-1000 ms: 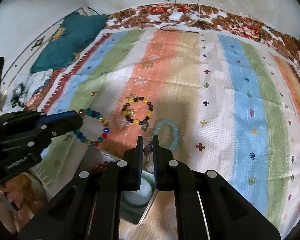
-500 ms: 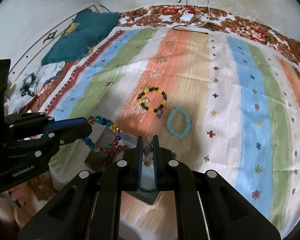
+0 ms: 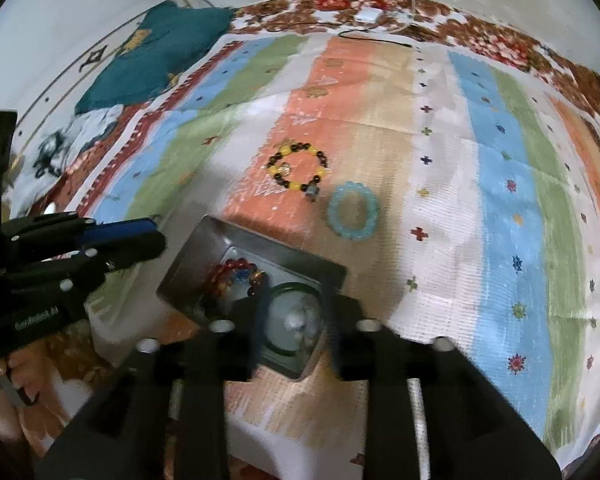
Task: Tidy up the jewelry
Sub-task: 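Open the left tool over the tin while the right tool releases its bracelet into it, then grasp the yellow-and-black bracelet with the left tool while the right grasps the light-blue one, then carry the yellow-and-black and light-blue bracelets to the tin with left and right tools, then open both tools over the tin to drop the two bracelets, then grasp the gold ring charm with the left tool while the right grasps the dark charm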
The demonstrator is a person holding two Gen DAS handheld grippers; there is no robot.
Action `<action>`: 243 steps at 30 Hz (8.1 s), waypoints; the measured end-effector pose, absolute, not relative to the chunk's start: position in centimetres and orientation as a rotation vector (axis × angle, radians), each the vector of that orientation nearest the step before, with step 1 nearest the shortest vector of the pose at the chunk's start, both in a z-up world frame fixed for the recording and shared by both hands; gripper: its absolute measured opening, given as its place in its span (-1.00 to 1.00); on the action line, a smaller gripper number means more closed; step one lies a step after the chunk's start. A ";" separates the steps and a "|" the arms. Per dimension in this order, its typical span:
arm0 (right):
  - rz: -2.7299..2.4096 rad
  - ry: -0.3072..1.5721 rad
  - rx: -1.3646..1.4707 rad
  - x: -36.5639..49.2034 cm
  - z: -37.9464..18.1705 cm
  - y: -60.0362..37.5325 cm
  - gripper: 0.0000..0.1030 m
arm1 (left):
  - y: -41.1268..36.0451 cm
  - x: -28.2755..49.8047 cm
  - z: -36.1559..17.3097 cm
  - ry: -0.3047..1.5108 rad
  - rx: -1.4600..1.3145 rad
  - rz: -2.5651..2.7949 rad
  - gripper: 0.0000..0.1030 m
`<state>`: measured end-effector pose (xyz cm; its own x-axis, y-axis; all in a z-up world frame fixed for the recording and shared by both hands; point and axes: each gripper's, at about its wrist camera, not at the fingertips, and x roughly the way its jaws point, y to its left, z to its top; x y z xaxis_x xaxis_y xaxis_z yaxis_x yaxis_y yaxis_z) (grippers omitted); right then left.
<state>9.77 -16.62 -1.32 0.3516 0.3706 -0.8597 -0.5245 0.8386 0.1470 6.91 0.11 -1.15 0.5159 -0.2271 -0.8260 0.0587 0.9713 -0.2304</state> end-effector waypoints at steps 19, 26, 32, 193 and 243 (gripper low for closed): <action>0.499 1.107 -0.101 13.8 -2.6 -17.5 0.23 | 2.9 11.7 -2.6 1.057 -0.222 -0.067 -0.01; 0.448 1.131 -0.122 16.5 -3.9 -16.5 0.34 | 3.5 13.6 -3.2 1.041 -0.249 -0.051 0.45; 0.400 1.169 -0.124 19.0 -5.7 -16.4 0.34 | 3.9 15.8 -4.4 1.073 -0.245 -0.033 0.46; 0.517 0.894 -0.214 12.1 2.0 -15.2 -0.77 | -0.6 9.7 2.3 0.882 -0.097 -0.149 -0.82; 0.482 1.078 -0.146 14.6 -3.2 -15.4 0.37 | 5.1 14.1 -3.8 1.110 -0.284 -0.001 0.33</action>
<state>14.58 -15.39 -3.17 0.3809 0.3063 -0.8724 -0.4461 0.8873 0.1168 14.13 5.10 -3.80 0.4484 -0.1419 -0.8825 -0.1403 0.9639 -0.2263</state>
